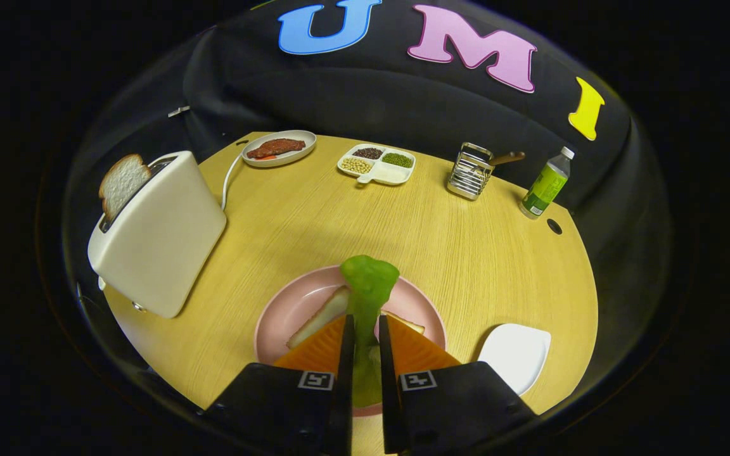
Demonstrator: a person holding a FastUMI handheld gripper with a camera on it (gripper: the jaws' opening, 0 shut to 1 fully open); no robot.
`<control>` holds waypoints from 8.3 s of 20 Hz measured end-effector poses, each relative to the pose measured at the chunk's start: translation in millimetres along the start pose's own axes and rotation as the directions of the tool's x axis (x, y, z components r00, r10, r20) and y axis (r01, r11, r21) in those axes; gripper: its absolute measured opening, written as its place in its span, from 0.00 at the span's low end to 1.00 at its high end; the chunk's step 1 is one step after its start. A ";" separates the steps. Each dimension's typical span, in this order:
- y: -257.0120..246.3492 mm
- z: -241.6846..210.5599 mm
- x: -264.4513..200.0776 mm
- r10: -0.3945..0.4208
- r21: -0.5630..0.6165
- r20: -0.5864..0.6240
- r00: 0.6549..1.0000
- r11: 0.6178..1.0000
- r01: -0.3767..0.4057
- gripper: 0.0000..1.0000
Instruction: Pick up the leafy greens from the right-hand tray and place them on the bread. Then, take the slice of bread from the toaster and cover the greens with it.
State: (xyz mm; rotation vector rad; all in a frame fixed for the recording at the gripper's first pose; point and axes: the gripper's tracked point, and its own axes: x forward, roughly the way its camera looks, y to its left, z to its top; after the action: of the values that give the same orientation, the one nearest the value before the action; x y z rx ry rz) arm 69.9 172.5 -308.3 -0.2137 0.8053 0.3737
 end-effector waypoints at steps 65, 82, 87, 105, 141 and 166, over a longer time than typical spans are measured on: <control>328.1 150.7 -14.4 0.293 -0.088 0.194 0.936 0.956 -0.280 0.28; 264.5 213.7 -91.0 0.341 0.051 0.338 0.877 0.924 -0.378 0.11; 192.5 207.4 -97.9 0.269 0.086 0.376 0.887 0.943 -0.322 0.12; 28.3 66.3 -33.5 0.131 0.494 0.224 0.966 0.839 -0.229 0.11; -76.7 97.8 -178.9 -0.214 0.238 0.476 0.853 0.965 0.109 0.99; -179.5 100.7 -293.4 -0.148 0.230 0.603 0.784 0.973 0.006 0.99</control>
State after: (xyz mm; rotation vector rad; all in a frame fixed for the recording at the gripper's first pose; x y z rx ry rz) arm 23.4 -30.2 -16.4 0.0874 0.1752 0.2490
